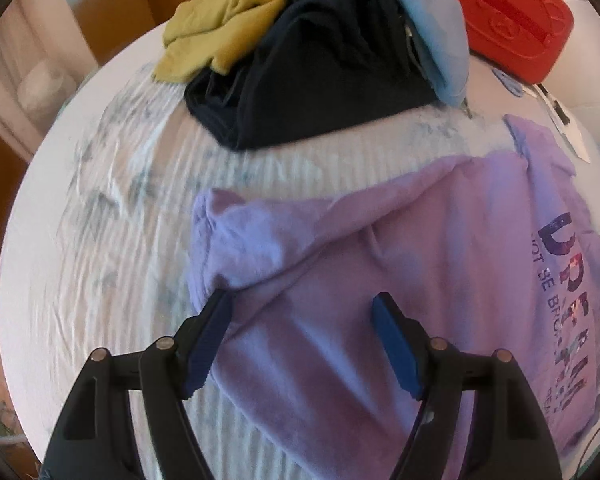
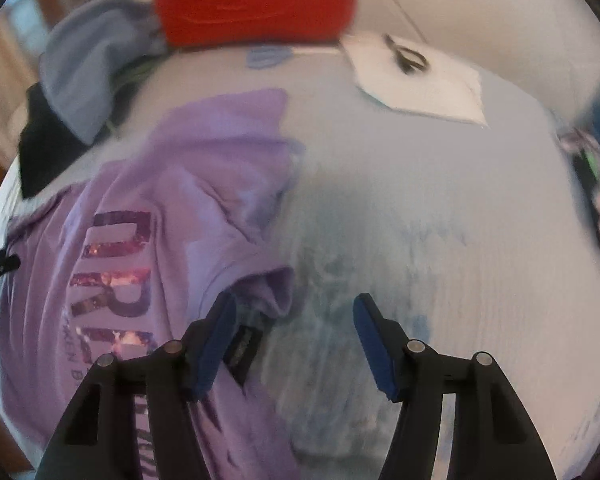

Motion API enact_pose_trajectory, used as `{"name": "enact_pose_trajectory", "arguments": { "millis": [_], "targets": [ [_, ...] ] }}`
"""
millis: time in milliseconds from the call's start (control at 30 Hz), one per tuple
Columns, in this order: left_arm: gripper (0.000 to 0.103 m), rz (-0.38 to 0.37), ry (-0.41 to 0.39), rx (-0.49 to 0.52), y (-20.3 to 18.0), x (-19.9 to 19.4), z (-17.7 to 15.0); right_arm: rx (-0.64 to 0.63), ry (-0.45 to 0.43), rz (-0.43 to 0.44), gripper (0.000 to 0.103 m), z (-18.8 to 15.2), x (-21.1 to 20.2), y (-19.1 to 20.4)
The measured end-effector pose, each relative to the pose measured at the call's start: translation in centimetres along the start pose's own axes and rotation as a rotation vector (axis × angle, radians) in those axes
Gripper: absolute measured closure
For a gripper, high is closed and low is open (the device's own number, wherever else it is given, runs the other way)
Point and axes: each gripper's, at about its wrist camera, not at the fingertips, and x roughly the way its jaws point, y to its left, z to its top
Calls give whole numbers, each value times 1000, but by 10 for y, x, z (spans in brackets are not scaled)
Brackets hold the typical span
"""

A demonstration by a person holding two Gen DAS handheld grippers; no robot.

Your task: Fold clothes

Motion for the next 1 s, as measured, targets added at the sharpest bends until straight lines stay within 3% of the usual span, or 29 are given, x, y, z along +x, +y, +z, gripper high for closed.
{"name": "enact_pose_trajectory", "arguments": {
  "millis": [200,300,500,600,633,767,900,1000],
  "targets": [
    [31,-46,-34,-59,-30,-35,-33,-238,-46,23,40,6,13,15],
    [31,-16,-28,-88,-51,-36,-51,-363,-48,-42,97,10,23,21],
    [30,91,9,-117,-80,-19,-79,-444,-116,-342,93,15,2,-41],
    [31,86,-21,-126,-78,-27,-68,-392,-56,-449,86,13,-1,-91],
    [31,84,-31,-129,-77,-30,-64,-356,-38,-436,83,11,-3,-106],
    [30,77,-70,-141,-74,-40,-49,-168,-19,-148,75,9,-17,-145],
    [30,71,-92,-192,-50,-41,-23,-48,-40,141,57,34,-19,-133],
    [30,62,-81,-244,-26,-30,-6,-37,-39,207,37,61,-5,-102]
  ]
}}
